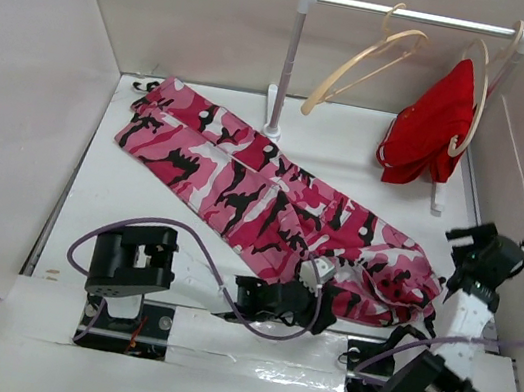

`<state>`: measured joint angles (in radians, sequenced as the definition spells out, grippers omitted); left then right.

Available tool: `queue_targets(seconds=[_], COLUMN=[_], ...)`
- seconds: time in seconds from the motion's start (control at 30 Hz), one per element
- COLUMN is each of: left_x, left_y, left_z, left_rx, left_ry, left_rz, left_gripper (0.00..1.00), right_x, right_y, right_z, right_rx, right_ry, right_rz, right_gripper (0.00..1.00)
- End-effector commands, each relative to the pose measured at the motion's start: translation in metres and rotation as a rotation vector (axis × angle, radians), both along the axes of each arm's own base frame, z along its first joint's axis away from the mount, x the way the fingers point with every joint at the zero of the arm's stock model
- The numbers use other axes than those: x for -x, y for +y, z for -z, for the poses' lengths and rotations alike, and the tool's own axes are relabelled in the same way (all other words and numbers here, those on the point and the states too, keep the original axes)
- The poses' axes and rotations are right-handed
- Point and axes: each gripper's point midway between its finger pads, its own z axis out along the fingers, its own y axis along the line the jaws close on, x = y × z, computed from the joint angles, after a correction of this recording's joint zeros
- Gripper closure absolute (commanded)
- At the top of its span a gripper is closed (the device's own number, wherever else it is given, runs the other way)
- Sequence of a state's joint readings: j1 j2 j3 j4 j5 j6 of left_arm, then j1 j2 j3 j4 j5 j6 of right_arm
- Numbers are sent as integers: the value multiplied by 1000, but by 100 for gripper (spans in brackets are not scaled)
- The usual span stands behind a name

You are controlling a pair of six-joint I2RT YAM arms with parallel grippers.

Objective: Place the trousers on the hanger
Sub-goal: Flatten out the trousers at the center of the board.

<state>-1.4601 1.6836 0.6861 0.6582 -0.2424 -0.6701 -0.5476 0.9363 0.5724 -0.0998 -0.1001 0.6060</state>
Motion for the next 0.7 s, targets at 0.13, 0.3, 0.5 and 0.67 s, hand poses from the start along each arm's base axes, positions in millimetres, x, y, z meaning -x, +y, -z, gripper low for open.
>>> queue_targets(seconds=[0.13,0.3,0.5,0.67], left_x=[6,0,-6,-10], left_y=[-25,-11,-6,-3], left_z=[-50,-44,-33,-26], left_rx=[104,76,39,24], left_ry=[-61,-66,-72,-62], left_rz=[53,5,-32,-66], left_gripper=[48,48,48,48], right_x=[65,44,22,-5], right_y=[-11,14,33,18], right_z=[60,86,100,68], right_rx=[-66,-232,-365,-241], right_ry=[133,182,129,6], right_rz=[187,17,-114,-162], right_gripper=[0,0,30,100])
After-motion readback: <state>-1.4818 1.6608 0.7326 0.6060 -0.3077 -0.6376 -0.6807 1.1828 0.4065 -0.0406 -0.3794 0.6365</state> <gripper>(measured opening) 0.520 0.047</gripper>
